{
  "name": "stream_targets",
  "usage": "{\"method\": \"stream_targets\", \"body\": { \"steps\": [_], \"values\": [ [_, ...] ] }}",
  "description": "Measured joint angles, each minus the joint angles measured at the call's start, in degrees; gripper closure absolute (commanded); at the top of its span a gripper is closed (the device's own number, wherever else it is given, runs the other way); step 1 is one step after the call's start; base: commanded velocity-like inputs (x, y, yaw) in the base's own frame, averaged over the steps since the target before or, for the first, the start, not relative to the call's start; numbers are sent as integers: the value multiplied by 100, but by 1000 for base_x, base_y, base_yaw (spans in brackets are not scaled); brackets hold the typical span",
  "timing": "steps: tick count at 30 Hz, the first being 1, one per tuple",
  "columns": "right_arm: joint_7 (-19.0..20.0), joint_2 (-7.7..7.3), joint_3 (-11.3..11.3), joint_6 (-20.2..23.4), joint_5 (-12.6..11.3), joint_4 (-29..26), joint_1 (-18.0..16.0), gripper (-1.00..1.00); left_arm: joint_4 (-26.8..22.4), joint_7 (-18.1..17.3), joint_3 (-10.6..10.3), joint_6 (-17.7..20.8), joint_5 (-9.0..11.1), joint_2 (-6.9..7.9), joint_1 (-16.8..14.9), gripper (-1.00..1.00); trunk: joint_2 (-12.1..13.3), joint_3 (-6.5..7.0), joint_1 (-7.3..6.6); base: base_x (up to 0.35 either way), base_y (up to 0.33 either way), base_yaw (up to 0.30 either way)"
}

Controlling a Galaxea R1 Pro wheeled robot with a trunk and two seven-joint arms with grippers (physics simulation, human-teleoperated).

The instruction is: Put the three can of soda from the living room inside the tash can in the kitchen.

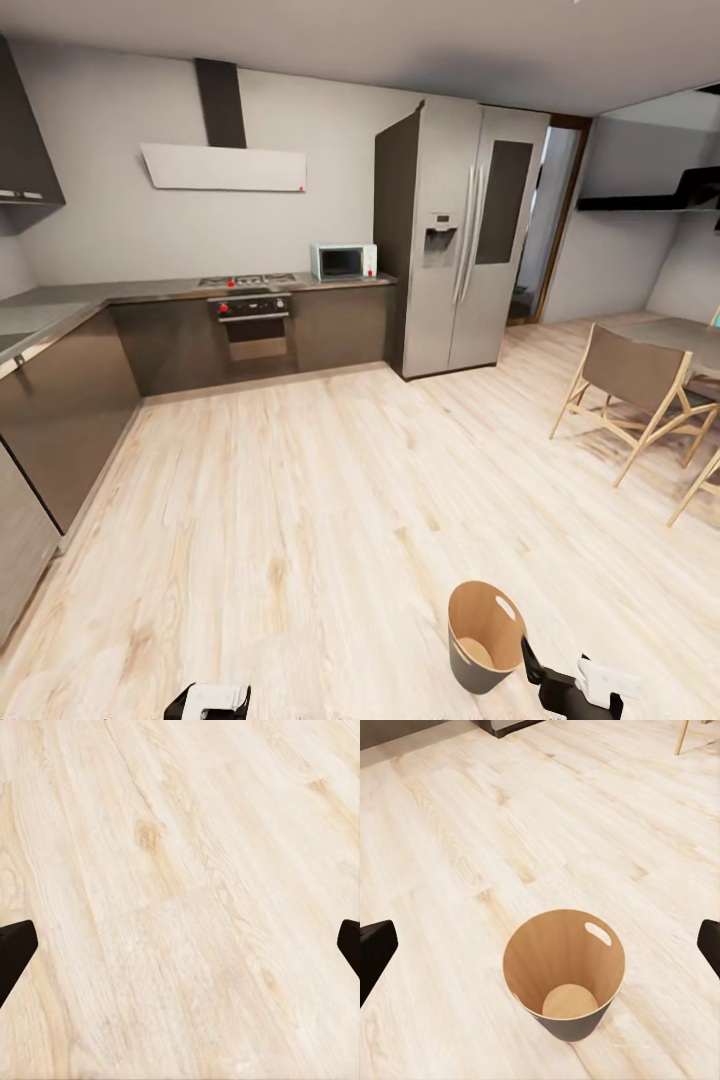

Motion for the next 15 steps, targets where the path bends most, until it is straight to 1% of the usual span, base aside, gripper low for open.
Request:
{"method": "stream_targets", "body": {
  "steps": [9, 15],
  "values": [
    [-11, 6, 7, 0, 8, 0, 0, -100, 0, -1, 0, 0, -2, 0, 0, -100, 0, -82, 0, 0, 0, 1],
    [-10, 8, 36, -6, 61, -6, 0, -100, 0, 1, 0, 0, 0, 0, 0, -100, 0, -118, 0, 0, 0, -5]
  ]
}}
